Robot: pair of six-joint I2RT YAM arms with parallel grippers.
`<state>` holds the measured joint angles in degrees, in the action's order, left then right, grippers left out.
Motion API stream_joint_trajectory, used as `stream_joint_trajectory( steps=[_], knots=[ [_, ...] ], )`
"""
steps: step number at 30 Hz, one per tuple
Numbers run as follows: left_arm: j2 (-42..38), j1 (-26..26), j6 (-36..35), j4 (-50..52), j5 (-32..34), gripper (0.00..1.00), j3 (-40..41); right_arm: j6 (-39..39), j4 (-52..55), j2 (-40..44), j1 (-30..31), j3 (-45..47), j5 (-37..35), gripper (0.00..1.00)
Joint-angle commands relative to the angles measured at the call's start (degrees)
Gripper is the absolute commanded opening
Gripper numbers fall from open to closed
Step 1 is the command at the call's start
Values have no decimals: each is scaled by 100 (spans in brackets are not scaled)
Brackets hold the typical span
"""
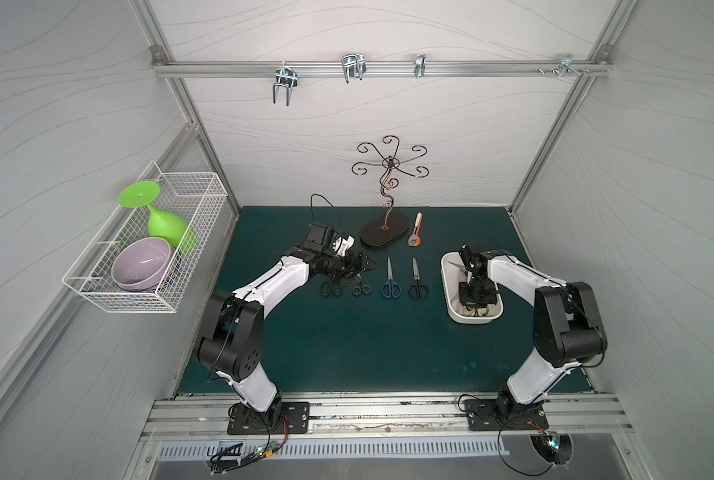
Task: Take the scissors out of the storage box
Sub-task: Pick up the scissors from the storage box.
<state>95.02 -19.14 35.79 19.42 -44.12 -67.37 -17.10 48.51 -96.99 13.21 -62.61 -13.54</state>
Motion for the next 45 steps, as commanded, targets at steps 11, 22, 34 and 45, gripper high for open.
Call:
stream_joint_trajectory(
  steps=[11,22,34,45],
  knots=[
    [-45,39,-23,-148,-100,99,-61,153,325,337,32,-200,138,0],
    [-30,42,24,-184,-166,99,-83,170,781,784,-56,-495,99,0],
    [-41,42,87,-310,-169,99,58,20,617,1306,-50,-351,959,0],
    [-104,7,450,-814,-303,97,312,-399,291,1787,365,-507,1462,0]
  ],
)
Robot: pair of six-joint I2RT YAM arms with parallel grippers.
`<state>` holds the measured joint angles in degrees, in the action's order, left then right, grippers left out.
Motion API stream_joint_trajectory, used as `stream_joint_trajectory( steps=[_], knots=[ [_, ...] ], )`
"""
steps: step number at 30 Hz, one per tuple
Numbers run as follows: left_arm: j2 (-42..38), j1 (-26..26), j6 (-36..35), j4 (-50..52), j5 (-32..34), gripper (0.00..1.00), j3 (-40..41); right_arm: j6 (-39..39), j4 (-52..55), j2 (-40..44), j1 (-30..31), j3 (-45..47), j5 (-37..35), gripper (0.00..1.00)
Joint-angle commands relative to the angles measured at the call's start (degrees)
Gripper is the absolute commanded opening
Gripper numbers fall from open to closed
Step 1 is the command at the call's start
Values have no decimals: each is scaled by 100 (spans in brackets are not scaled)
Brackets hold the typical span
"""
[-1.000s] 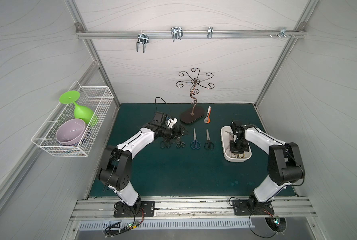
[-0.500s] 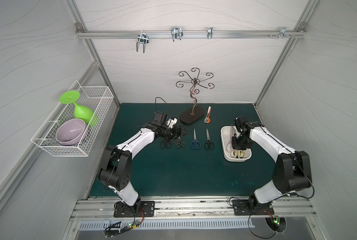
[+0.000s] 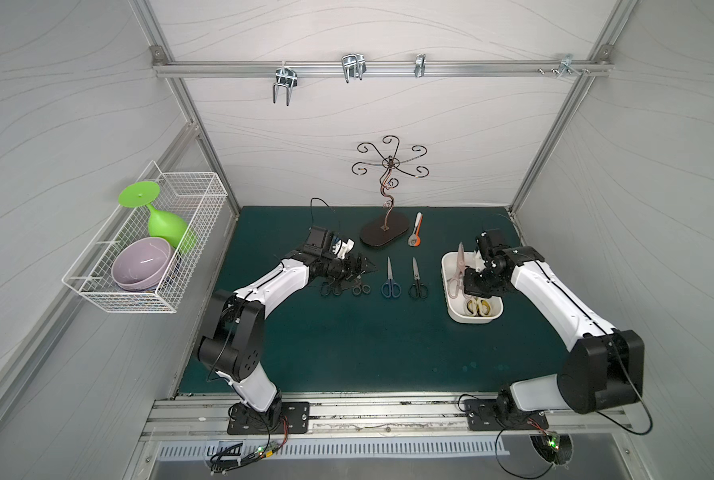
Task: Take the scissors out of the storage box
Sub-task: Pick up the scissors from the storage box.
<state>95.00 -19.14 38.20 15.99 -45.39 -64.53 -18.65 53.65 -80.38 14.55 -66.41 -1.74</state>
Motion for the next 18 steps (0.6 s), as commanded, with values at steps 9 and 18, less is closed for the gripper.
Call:
stream_joint_trajectory(
  steps=[9,18],
  knots=[
    [-134,-285,1720,-2381,-451,91,632,-1006,-1248,-124,1261,-176,815,0],
    [-35,-765,2024,-3045,-343,80,697,-1044,-1442,-632,1632,-515,1366,0]
  ],
)
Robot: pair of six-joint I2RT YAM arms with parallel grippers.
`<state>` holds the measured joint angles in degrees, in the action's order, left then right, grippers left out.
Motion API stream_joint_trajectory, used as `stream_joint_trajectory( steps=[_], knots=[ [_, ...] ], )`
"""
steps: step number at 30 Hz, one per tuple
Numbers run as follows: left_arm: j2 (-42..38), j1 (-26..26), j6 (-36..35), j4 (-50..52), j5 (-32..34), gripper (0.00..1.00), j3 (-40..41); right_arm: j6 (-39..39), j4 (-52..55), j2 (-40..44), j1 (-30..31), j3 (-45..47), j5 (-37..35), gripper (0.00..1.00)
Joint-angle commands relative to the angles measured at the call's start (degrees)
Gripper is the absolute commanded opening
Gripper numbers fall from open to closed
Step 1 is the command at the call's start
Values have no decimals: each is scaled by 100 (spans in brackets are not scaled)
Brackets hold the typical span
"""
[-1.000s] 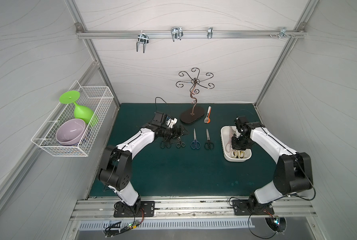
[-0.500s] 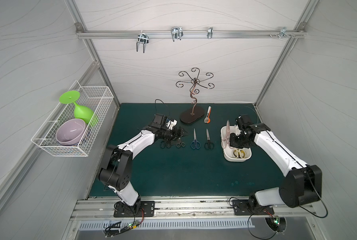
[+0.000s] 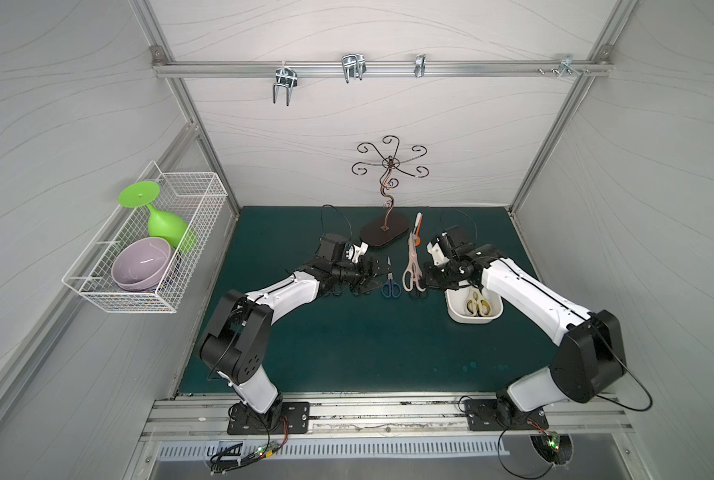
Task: Take the scissors out of the storage box
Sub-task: Pick up the scissors from the storage box.
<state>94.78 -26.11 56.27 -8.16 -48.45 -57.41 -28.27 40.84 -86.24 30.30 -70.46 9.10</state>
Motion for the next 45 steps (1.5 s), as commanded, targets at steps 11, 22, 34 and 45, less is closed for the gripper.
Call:
stream_joint_trajectory(
  steps=[11,22,34,45],
  knots=[
    [214,-218,15,-416,-209,64,-295,-122,-305,-83,96,-160,782,0],
    [295,-361,42,-366,-231,62,-476,-103,-235,-274,199,-351,663,0],
    [442,-414,42,-342,-306,34,-572,-82,-234,-309,225,-383,601,0],
    [448,-434,35,-295,-324,11,-552,-69,-252,-364,271,-332,566,0]
  ],
)
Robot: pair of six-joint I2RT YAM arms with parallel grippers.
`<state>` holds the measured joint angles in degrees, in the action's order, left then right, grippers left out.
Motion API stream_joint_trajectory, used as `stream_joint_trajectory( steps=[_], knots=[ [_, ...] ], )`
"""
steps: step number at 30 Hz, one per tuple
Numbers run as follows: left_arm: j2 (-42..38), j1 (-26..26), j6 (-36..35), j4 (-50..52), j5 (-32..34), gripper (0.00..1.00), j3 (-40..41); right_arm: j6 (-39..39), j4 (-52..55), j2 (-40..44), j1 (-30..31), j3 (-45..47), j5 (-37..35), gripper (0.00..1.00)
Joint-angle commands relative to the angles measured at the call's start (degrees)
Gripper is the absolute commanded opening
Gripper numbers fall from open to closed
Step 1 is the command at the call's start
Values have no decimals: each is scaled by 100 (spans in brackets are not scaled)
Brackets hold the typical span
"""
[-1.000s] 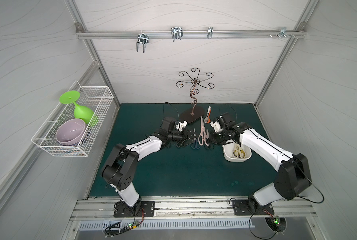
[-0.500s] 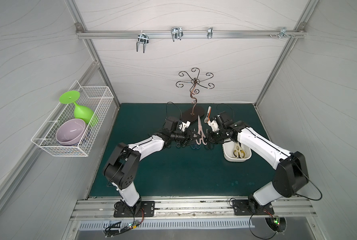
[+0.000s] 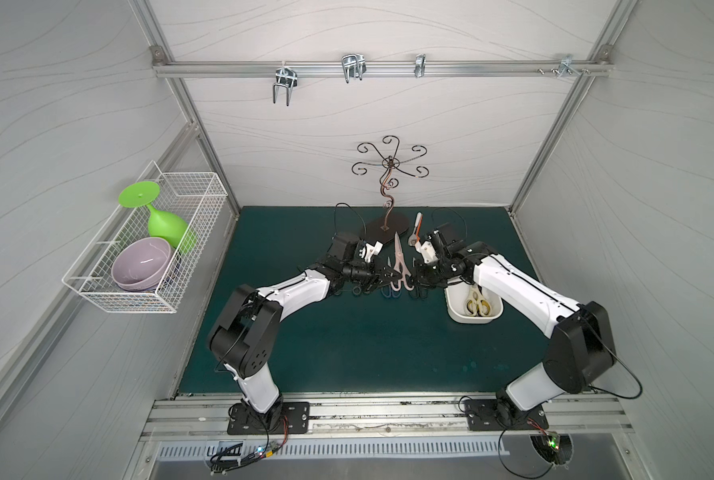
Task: Take the scissors out of the storage box
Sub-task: Pick up the scissors from the storage box, then place the scissors at the center of the board.
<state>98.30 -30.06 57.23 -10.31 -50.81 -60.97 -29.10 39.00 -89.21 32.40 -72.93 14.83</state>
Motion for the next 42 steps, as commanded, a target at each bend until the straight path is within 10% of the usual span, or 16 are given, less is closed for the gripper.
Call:
stream_joint_trajectory(
  steps=[1,11,28,42],
  knots=[
    [98,-37,-71,-69,-88,8,-189,13,-66,-65,64,-91,-6,0],
    [-58,-2,-400,338,-134,0,-62,237,259,-77,30,-252,-544,19],
    [-2003,1204,-2997,4322,386,0,1271,247,-120,71,-307,135,-264,22],
    [-2420,1398,-3526,5927,1554,0,1412,379,-160,-26,-304,114,-187,22]
  ],
)
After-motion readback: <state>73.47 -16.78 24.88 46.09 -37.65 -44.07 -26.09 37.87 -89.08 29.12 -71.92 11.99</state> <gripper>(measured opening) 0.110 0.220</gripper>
